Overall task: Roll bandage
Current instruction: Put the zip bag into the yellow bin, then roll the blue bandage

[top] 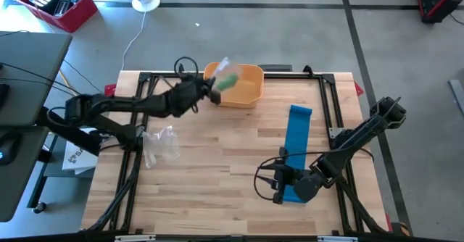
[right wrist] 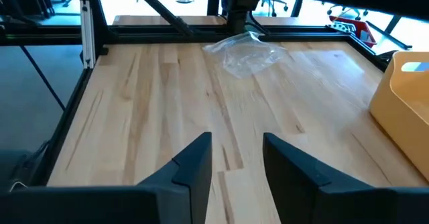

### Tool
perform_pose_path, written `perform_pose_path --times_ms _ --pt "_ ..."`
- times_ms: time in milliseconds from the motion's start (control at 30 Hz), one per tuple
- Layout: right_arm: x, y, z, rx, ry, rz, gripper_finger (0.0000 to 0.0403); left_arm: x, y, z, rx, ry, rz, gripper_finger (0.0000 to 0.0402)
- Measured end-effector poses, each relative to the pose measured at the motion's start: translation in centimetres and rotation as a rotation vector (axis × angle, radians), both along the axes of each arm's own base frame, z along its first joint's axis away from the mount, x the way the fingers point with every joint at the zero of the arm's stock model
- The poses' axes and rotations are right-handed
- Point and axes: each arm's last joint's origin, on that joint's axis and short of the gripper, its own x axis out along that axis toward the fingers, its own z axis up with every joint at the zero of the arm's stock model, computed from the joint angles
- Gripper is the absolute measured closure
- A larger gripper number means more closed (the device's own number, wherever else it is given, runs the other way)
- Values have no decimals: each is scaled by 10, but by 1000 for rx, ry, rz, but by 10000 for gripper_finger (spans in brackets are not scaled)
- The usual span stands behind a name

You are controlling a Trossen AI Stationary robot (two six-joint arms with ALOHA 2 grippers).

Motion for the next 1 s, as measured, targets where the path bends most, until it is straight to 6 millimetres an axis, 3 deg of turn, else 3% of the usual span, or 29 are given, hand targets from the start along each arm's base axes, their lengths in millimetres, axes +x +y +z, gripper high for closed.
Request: perform_pose_path --times_ms 233,433,767,867,1000 --pt "0 0 0 10 -4 3 279 -7 31 -44 -171 -64 150 393" --pt "-2 3 0 35 -5 11 279 -12 42 -57 -222 -92 188 341" --pt "-3 6 0 66 -9 7 279 -23 36 -27 -159 -136 114 248" --pt "-7 9 0 70 -7 18 279 -25 20 -9 -71 -96 -2 239" --pt "-29 12 7 133 19 2 279 -26 -13 12 -72 -129 -290 237"
